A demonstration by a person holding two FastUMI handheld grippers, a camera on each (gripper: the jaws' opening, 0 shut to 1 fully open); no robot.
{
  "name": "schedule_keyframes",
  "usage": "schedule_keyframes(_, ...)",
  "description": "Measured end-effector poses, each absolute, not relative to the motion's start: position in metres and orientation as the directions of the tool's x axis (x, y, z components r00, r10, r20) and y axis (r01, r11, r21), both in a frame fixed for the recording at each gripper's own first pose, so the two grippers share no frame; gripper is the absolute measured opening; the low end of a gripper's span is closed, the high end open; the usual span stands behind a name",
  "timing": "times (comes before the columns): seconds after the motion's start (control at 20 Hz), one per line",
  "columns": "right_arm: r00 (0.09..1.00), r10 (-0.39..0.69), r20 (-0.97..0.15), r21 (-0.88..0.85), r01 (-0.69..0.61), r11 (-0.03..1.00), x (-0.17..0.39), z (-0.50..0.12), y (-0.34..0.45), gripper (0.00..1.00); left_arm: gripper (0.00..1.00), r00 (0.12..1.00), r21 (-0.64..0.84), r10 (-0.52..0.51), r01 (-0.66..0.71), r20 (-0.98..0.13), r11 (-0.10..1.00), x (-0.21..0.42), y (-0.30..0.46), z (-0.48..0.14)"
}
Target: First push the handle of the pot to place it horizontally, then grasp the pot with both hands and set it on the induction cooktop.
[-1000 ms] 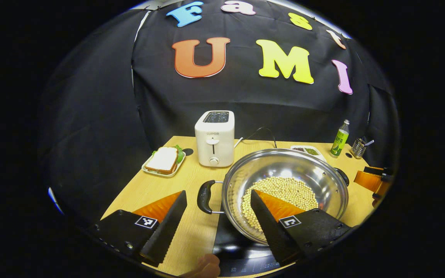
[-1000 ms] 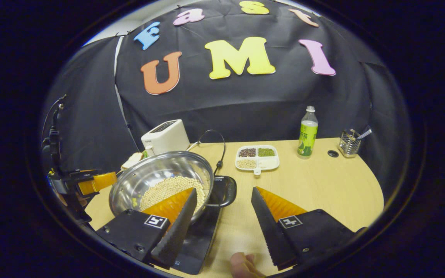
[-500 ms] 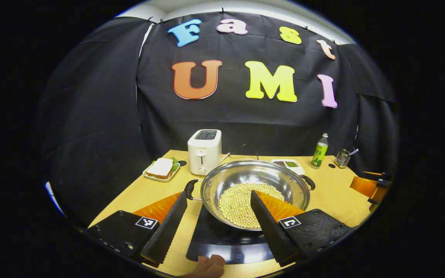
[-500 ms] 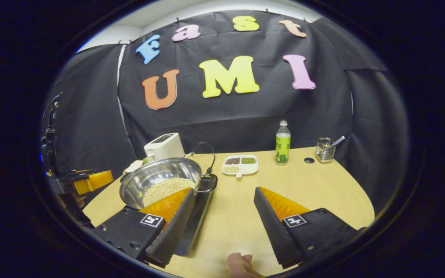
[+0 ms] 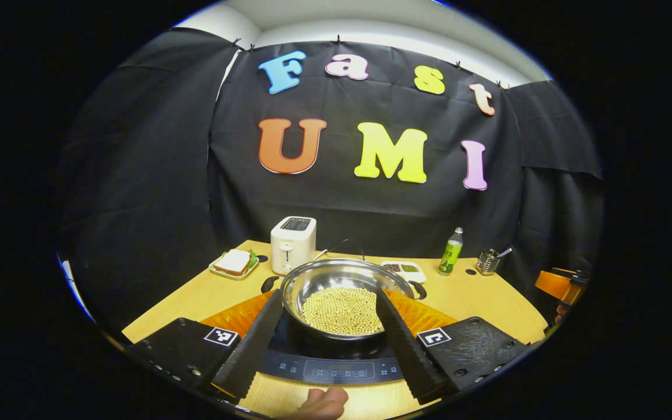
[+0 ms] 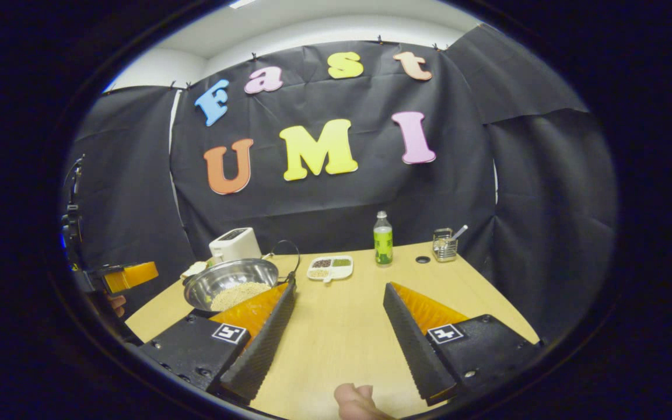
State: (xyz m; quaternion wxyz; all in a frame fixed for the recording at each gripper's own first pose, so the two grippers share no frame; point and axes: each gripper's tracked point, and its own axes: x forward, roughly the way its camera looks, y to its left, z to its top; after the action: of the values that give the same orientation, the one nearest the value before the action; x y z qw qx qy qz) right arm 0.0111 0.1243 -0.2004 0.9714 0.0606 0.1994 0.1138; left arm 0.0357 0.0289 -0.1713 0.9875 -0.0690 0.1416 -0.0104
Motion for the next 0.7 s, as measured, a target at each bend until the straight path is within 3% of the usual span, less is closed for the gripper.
schedule_keyframes(0.25,0.925,0.215,-0.313,0.146,-0.176,0.973,-0.012,-0.165,0.093,0.96,0.96,0.977,-0.119,-0.09,0.068,-0.194,0.991,0.012,0.001,-0.122)
schedule_keyframes(0.7,0.977,0.149,-0.151,0.145,-0.128,0.981,-0.051,-0.078,0.045,0.96,0.95,0.998,-0.08,-0.06,0.058,-0.023,0.995,-0.045,-0.017,-0.041)
